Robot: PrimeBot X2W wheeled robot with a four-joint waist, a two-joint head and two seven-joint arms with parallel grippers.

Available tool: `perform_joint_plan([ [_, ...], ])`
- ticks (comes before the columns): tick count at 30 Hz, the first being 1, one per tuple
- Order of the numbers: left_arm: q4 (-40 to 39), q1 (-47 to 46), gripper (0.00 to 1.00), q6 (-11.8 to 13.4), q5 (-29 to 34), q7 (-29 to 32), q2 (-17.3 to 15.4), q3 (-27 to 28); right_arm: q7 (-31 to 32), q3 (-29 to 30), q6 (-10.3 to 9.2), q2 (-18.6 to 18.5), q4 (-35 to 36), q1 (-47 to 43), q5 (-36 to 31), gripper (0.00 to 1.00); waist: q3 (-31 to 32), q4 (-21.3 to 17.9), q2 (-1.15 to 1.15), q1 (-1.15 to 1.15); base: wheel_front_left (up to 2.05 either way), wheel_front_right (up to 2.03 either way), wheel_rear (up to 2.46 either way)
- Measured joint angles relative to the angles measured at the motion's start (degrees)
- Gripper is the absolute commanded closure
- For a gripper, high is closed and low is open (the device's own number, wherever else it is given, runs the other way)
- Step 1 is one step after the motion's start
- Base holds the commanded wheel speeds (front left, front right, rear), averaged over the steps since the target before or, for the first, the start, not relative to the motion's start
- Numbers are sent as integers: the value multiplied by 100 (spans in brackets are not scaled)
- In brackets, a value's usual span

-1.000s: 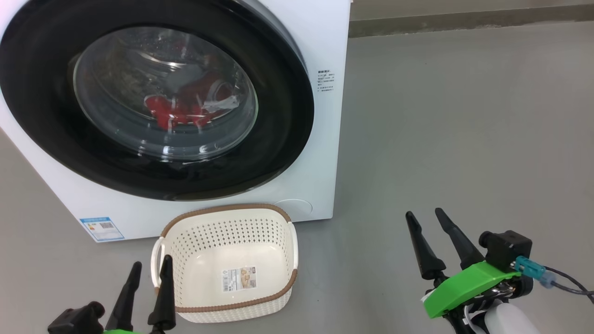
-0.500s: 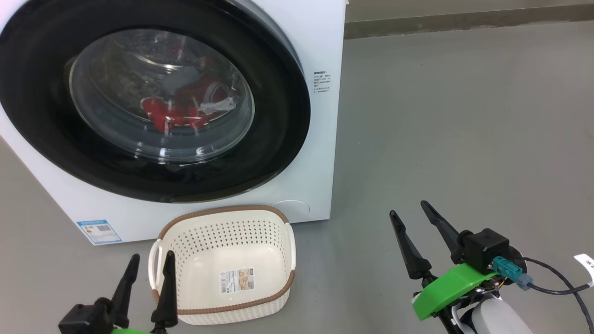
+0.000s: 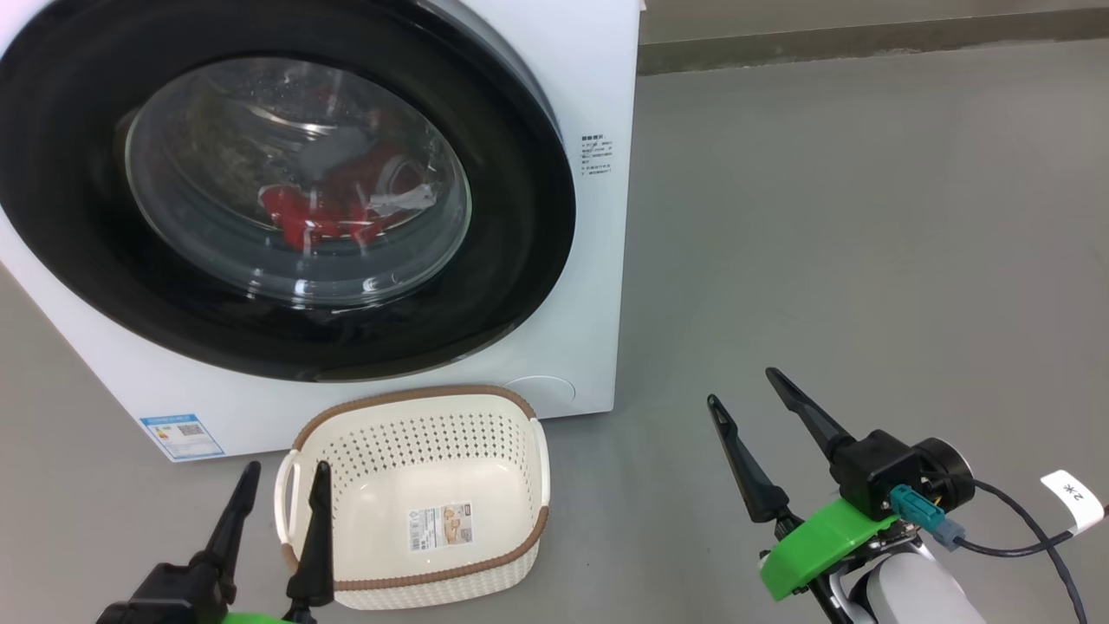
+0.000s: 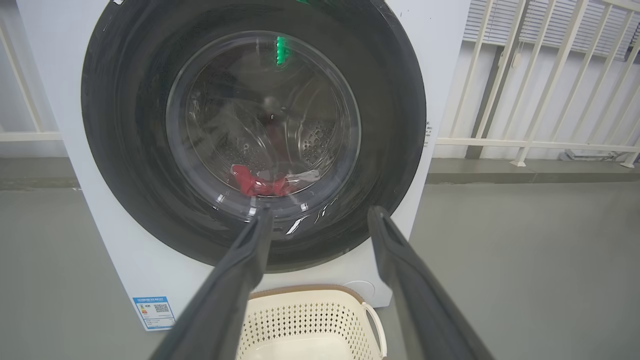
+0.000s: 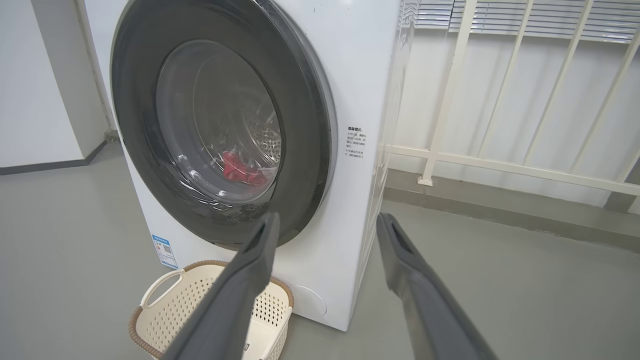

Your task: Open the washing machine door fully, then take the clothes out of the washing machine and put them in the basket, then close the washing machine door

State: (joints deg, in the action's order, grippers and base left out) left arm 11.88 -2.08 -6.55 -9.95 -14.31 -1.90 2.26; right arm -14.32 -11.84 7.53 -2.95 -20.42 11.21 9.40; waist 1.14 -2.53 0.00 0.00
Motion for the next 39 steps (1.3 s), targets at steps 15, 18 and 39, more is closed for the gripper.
perform_joint_plan([
  [15, -1, -23, 0, 0, 0, 0, -9, -4, 0, -4, 0, -2, -1, 48, 2, 0, -33, -9, 0, 0, 0, 0, 0],
  [18, -1, -23, 0, 0, 0, 0, -9, -8, -1, -7, 0, -2, -2, 48, 15, 15, -52, -3, 0, 0, 0, 0, 0],
  [39, -64, -409, 0, -9, -438, 0, -12, -211, -15, -7, 0, -10, -363, 886, 1677, 100, -652, 276, 0, 0, 0, 0, 0],
])
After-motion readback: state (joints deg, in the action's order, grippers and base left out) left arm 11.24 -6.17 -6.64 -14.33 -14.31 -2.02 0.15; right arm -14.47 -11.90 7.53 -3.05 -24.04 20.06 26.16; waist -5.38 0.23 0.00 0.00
